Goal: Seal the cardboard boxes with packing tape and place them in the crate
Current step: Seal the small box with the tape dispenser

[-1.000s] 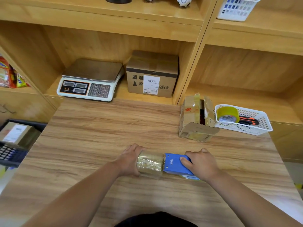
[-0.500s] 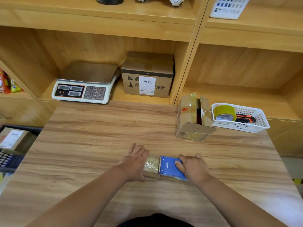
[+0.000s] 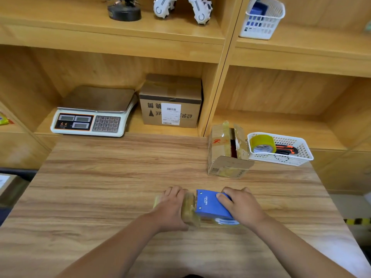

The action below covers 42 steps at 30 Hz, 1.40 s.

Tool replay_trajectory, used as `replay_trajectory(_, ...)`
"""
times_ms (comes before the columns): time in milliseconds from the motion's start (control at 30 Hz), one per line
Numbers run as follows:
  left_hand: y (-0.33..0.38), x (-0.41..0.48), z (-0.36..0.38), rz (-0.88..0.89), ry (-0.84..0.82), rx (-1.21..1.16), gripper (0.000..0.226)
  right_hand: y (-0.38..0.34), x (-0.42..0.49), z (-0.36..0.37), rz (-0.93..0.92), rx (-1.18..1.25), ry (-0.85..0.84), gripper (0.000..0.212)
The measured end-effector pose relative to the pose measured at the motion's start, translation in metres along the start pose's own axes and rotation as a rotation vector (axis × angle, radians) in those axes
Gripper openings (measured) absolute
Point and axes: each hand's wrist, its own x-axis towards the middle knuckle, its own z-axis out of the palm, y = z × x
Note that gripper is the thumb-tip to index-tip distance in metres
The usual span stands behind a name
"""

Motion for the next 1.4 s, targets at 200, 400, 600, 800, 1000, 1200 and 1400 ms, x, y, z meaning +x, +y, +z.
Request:
replay_trajectory(200, 0.007, -0.010, -0.006, -0.060, 0.020, -0.420, 0.101, -0.010, 0.004, -0.021, 0.007, 0.137, 0.004, 0.042)
replay_trajectory(400, -0.005, -0.024, 0.000, -0.152, -0.026, -0.604, 0.110, -0.032, 0.005, -0.008, -0.011, 0.108, 0.024, 0.045)
replay_trajectory(600, -0.009, -0.028, -0.011, -0.153, -0.037, -0.674, 0.110, -0.056, 0.015, -0.008, -0.060, -0.059, 0.076, 0.047)
replay_trajectory(800, -0.022, -0.031, -0.019, -0.157, -0.031, -0.676, 0.085, -0.073, 0.017, -0.012, -0.102, -0.058, 0.043, 0.047)
replay_trajectory(1000, -0.039, -0.036, -0.026, -0.136, -0.028, -0.627, 0.077, -0.087, 0.020, -0.018, -0.155, -0.068, -0.001, 0.050)
replay_trajectory(1200, -0.051, -0.039, -0.024, -0.127, -0.019, -0.614, 0.086, -0.089, 0.026, -0.023, -0.178, -0.087, -0.089, 0.050)
replay_trajectory(1400, -0.075, -0.051, -0.028, -0.171, -0.019, -0.609, 0.083, -0.049, 0.020, -0.048, -0.103, -0.160, -0.101, 0.050)
